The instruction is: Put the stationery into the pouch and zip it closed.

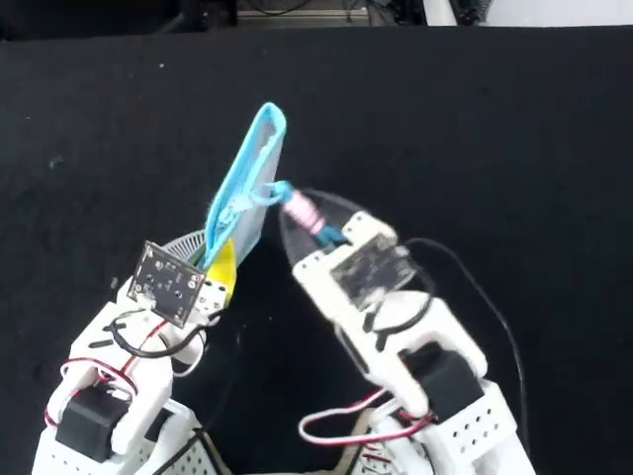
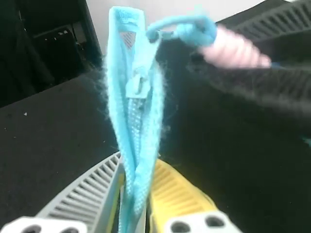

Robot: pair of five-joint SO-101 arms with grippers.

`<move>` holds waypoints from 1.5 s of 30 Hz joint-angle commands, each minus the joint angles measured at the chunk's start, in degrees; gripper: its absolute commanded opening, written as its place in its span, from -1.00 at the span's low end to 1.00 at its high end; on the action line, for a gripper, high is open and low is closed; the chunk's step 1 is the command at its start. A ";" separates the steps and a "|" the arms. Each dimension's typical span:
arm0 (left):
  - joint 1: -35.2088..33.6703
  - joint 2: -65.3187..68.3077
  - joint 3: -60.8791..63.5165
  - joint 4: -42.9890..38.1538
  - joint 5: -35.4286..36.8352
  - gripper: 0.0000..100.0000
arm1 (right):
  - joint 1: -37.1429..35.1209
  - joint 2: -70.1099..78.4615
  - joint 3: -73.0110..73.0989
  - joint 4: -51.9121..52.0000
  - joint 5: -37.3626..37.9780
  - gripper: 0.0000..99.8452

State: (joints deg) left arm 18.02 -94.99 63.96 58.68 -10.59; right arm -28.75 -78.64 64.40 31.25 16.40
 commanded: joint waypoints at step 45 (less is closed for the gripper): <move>0.75 0.62 0.22 0.53 -0.35 -0.94 | -2.20 5.58 -8.92 11.78 -3.69 -0.66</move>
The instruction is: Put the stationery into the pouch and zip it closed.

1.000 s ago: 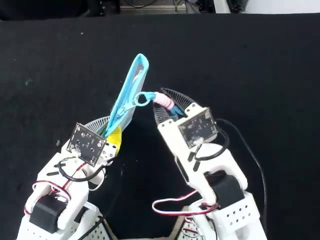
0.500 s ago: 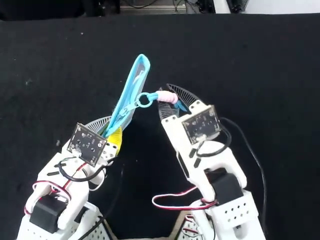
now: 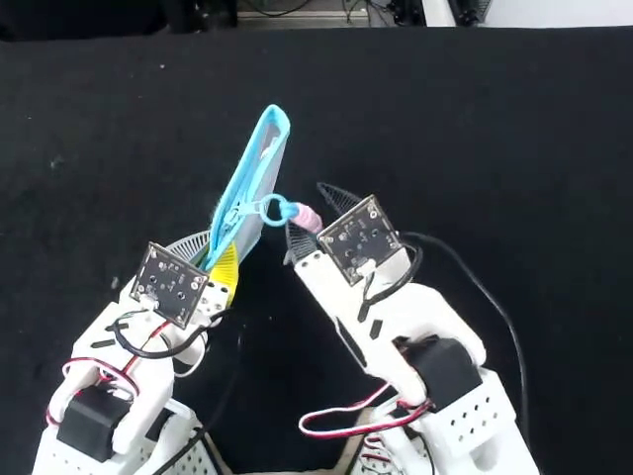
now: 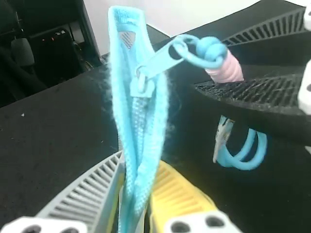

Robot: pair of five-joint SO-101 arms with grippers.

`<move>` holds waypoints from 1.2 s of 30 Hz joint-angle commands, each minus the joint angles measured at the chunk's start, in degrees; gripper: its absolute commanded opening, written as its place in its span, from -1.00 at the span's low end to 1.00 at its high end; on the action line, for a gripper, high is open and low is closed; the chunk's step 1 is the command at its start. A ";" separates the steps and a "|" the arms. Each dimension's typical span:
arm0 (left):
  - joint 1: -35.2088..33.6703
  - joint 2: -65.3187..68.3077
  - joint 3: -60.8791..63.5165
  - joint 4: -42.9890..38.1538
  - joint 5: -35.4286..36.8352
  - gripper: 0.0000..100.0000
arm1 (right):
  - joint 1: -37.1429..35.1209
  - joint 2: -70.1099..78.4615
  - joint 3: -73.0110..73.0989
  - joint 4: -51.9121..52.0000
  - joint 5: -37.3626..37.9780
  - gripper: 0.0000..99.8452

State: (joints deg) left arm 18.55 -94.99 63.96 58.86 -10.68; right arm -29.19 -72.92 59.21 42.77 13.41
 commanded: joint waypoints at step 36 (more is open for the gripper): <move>0.31 0.62 0.57 0.09 -0.53 -0.94 | -6.59 -6.81 7.60 -14.86 -0.62 -0.66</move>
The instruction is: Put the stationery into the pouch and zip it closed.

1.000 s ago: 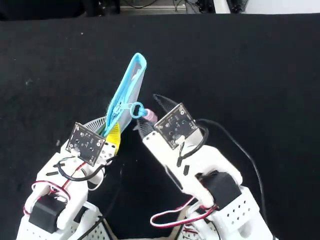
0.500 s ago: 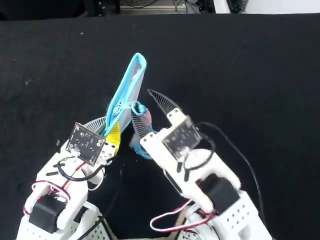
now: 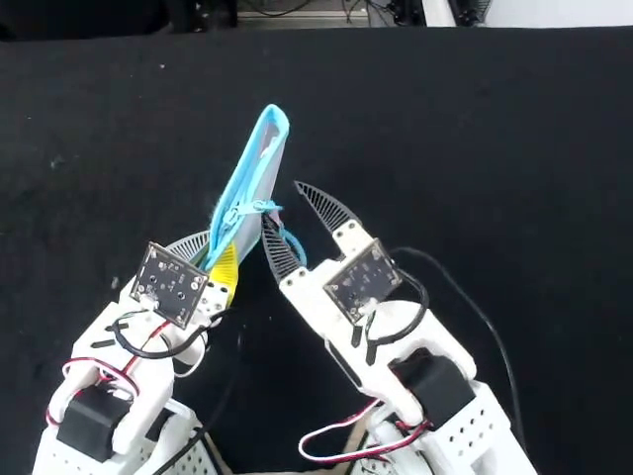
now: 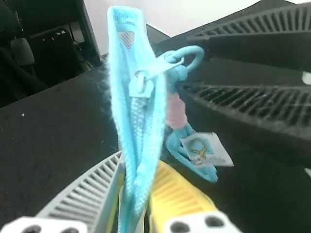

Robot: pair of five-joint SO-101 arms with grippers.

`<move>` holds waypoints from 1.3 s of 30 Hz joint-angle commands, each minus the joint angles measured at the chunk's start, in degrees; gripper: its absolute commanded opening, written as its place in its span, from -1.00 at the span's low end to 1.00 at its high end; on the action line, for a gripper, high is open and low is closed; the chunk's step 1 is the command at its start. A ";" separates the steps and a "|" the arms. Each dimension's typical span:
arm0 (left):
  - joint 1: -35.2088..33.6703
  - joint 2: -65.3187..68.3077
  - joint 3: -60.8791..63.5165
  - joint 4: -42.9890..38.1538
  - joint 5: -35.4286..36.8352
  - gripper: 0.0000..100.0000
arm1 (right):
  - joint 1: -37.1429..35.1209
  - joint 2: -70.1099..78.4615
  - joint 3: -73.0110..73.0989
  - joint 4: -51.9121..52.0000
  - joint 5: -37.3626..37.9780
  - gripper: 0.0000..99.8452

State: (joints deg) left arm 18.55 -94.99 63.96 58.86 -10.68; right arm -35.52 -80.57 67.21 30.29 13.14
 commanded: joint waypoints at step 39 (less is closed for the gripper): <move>0.31 0.62 3.03 -2.37 -0.62 -0.94 | -1.23 1.01 -3.03 -3.25 -0.97 -0.70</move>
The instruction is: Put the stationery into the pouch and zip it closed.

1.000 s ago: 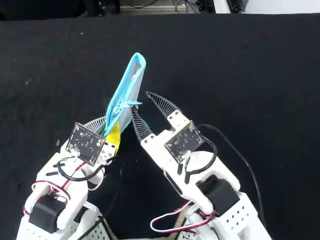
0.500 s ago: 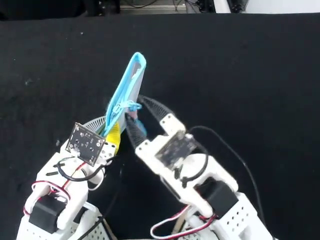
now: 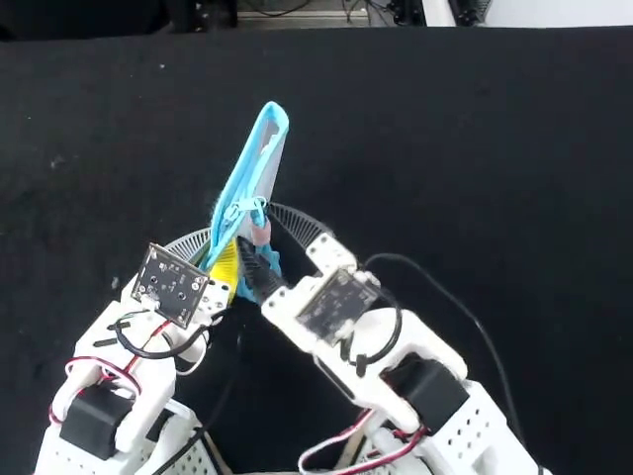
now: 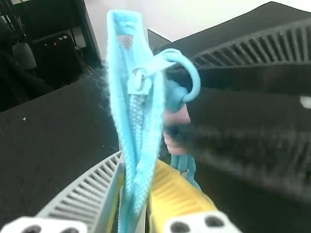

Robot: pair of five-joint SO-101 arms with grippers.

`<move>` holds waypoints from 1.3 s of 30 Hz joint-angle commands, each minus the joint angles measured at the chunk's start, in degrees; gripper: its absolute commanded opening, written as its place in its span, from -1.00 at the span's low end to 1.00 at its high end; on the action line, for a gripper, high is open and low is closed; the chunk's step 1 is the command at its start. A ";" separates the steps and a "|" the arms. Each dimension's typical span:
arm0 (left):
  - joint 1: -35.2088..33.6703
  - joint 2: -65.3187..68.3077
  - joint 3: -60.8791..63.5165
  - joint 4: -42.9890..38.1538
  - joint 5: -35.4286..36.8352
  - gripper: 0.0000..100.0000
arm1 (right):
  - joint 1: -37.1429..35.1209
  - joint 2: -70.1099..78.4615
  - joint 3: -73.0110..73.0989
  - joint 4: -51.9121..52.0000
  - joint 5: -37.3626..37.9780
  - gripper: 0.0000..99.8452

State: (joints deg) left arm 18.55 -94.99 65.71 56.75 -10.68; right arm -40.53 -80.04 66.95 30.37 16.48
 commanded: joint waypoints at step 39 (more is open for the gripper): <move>0.31 0.62 1.36 0.00 -0.62 -0.94 | 11.52 0.04 0.57 -6.77 -10.11 -0.98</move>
State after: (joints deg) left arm 18.55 -94.99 65.71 56.75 -10.77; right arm -32.70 -80.04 67.82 24.92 9.27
